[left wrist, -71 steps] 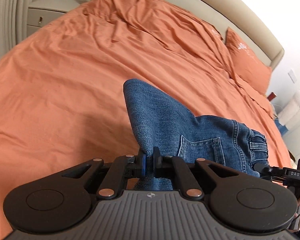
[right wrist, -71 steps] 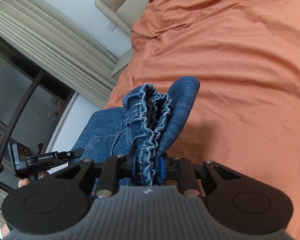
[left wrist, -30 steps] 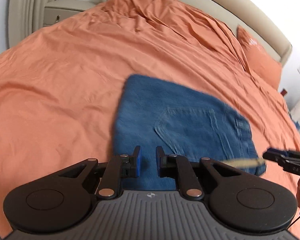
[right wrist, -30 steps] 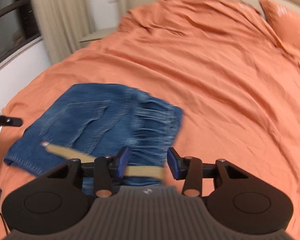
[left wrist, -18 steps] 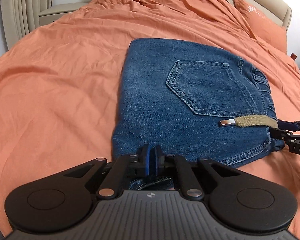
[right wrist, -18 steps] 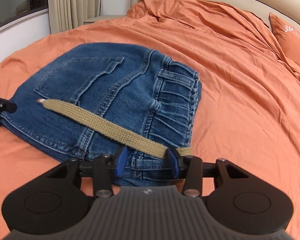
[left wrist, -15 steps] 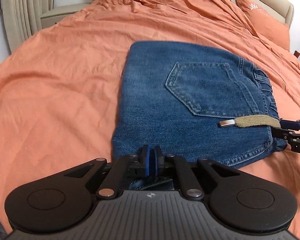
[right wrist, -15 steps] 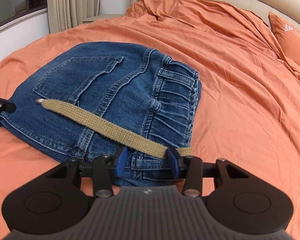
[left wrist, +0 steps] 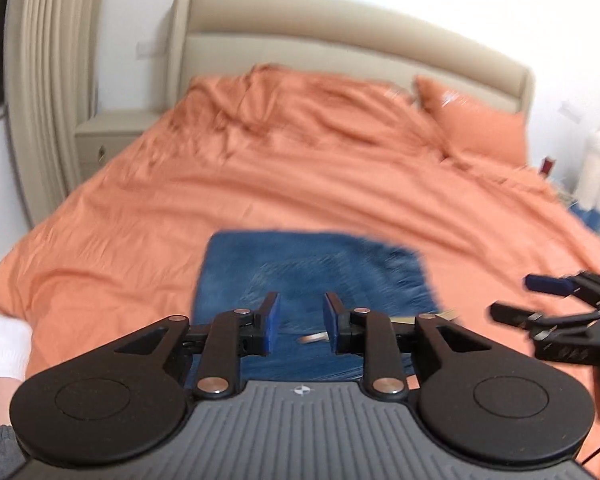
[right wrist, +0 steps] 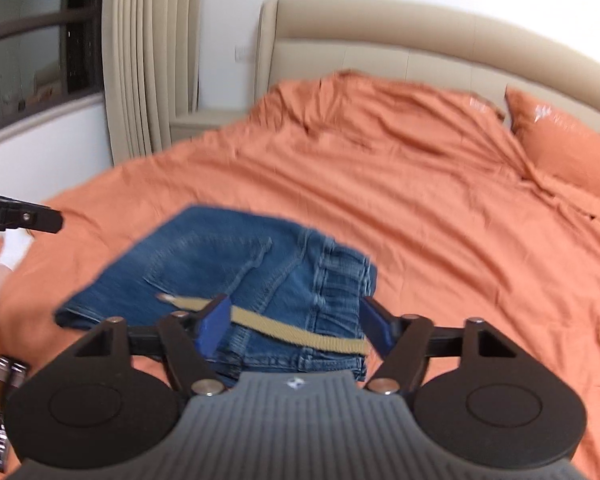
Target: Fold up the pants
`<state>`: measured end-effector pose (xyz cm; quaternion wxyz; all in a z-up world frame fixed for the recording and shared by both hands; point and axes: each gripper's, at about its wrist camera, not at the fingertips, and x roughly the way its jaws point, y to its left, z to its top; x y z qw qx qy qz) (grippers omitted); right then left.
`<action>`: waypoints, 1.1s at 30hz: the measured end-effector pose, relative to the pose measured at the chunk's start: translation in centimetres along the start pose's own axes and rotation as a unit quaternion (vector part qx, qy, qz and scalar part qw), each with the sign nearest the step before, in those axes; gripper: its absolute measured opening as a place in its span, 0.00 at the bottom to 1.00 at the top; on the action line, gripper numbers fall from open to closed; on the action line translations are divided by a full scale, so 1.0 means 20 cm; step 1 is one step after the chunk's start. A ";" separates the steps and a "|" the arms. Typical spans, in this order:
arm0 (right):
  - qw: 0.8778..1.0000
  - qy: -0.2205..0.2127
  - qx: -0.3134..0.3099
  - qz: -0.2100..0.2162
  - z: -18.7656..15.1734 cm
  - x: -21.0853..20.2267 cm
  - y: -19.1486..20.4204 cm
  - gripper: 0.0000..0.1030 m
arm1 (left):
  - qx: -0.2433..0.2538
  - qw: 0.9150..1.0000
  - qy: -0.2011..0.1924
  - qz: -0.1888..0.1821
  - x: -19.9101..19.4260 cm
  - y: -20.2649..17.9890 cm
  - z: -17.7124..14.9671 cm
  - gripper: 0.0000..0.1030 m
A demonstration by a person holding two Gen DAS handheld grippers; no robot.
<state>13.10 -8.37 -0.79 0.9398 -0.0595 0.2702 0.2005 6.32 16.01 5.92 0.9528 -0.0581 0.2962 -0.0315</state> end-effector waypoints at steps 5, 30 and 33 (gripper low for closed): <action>0.999 -0.049 0.010 0.005 0.01 -0.29 0.06 0.76 | 0.023 0.998 -0.052 -0.027 -0.25 -0.18 0.02 0.47; 0.996 -0.048 0.049 -0.065 -0.37 -0.43 0.28 0.79 | 0.016 0.989 0.009 0.147 -0.09 -0.37 -0.49 0.78; 0.996 -0.037 0.044 -0.069 -0.38 -0.40 0.29 0.79 | 0.013 0.989 0.018 0.146 -0.07 -0.35 -0.51 0.78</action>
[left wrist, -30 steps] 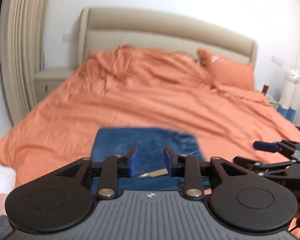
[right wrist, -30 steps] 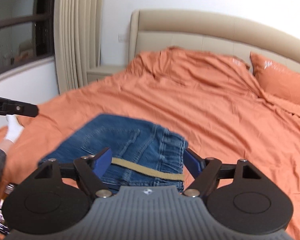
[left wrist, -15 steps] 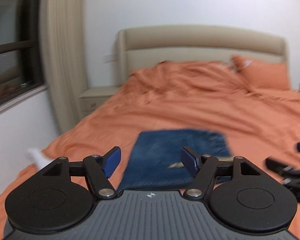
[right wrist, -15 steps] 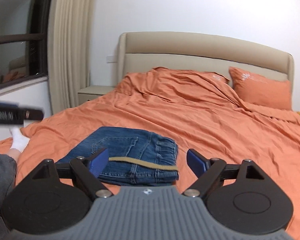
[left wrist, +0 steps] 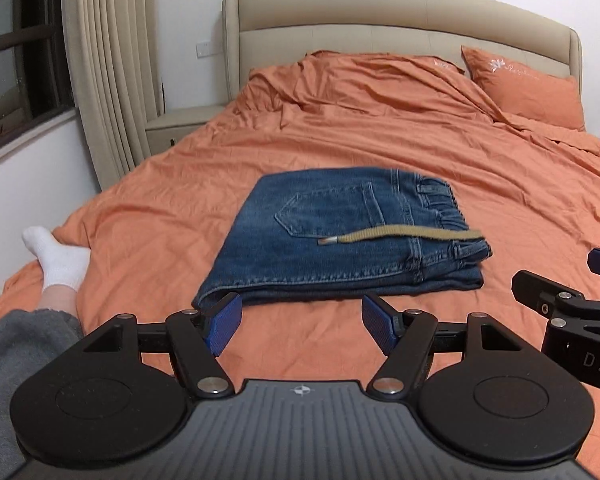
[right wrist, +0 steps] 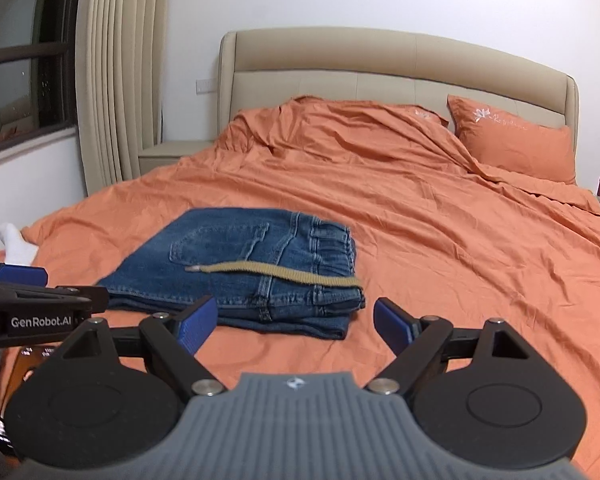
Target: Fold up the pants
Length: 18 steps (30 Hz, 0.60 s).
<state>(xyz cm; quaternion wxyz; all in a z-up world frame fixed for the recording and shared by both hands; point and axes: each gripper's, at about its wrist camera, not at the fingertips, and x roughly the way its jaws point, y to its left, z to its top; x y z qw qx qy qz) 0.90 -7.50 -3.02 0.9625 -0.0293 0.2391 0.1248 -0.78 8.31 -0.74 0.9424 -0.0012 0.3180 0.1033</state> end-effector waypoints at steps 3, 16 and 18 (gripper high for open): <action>1.000 0.010 0.005 0.007 -0.01 0.02 -0.01 0.79 | 0.003 1.000 0.005 0.005 0.02 0.00 -0.01 0.78; 1.000 0.002 0.009 0.009 0.01 0.00 -0.01 0.79 | 0.011 1.000 -0.007 0.003 -0.01 -0.02 0.00 0.79; 1.000 0.003 0.009 0.008 0.01 0.00 -0.01 0.79 | 0.011 1.000 -0.007 0.003 -0.02 -0.02 0.01 0.79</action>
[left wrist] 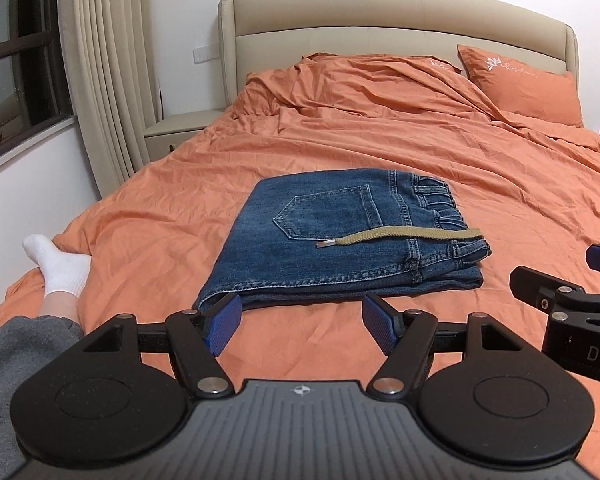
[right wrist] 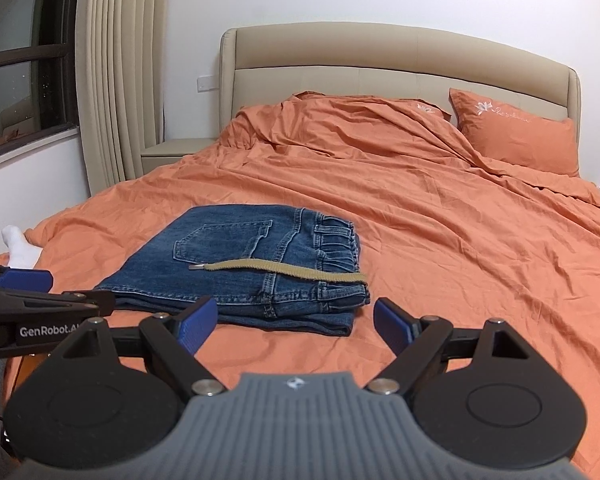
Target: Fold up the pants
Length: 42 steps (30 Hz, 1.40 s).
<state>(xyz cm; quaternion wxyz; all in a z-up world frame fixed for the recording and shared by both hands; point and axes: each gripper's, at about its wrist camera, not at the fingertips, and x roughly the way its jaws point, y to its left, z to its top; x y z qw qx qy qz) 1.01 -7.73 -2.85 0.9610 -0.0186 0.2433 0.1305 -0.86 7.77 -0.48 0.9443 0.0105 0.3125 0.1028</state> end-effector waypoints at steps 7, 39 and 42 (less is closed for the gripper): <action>1.000 -0.003 0.003 0.002 0.00 -0.02 -0.01 0.79 | 0.005 1.000 -0.001 0.001 -0.01 -0.01 0.01 0.79; 1.000 -0.012 0.004 0.005 0.02 -0.05 -0.01 0.79 | 0.012 1.000 -0.008 -0.003 -0.02 -0.01 0.02 0.79; 1.000 -0.012 0.005 0.004 0.02 -0.06 -0.02 0.79 | 0.013 1.000 -0.007 -0.003 -0.03 -0.01 0.02 0.79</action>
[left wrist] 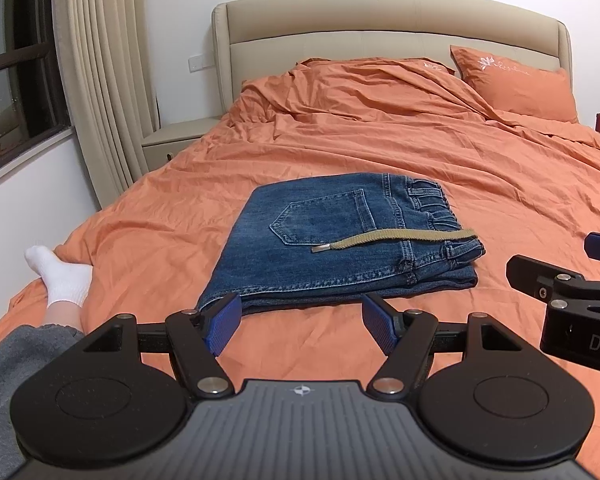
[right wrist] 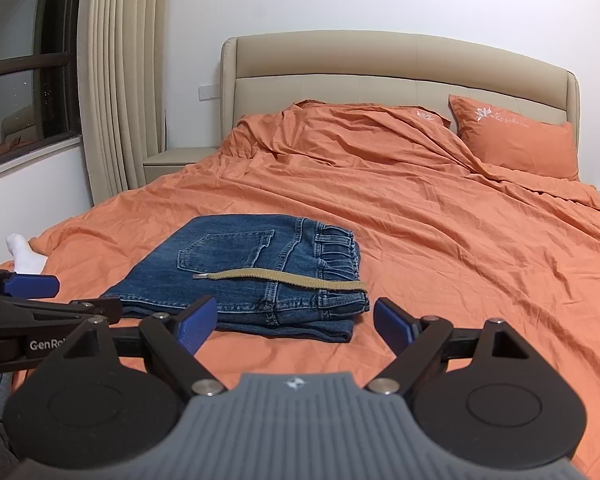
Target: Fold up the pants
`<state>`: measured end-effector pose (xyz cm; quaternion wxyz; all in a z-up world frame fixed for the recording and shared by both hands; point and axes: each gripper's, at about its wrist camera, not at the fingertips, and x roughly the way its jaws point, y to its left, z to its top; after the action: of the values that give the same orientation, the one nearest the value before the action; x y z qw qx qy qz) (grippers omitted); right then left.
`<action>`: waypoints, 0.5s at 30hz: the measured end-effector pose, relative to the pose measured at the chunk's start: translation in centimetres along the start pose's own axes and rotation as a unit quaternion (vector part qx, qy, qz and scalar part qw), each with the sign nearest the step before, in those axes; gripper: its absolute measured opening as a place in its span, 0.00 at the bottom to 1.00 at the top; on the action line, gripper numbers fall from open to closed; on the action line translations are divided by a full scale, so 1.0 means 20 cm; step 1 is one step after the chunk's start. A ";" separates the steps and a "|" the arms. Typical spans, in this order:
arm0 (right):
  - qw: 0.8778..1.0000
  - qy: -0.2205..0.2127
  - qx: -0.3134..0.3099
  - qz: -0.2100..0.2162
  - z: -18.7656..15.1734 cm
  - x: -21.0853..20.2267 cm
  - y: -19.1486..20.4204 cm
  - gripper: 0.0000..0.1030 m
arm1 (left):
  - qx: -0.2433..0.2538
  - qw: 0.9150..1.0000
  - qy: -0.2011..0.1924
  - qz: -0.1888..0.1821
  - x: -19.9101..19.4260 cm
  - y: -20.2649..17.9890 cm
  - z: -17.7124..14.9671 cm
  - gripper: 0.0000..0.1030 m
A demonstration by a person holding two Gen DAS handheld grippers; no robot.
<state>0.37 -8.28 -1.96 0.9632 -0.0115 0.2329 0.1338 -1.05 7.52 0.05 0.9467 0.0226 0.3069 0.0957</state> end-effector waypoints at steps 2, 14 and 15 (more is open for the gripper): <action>1.000 0.001 0.000 -0.001 0.00 0.00 0.00 0.79 | 0.001 1.000 0.000 -0.001 0.00 0.00 0.00 0.79; 1.000 0.004 -0.001 -0.001 0.00 0.00 0.00 0.79 | 0.001 1.000 -0.003 -0.002 0.00 0.00 0.00 0.79; 1.000 0.004 -0.001 -0.001 0.00 0.00 0.00 0.79 | 0.000 1.000 -0.004 -0.001 0.00 0.00 0.00 0.79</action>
<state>0.48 -8.35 -1.95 0.9623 -0.0131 0.2369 0.1331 -1.10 7.48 0.12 0.9479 0.0229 0.3033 0.0942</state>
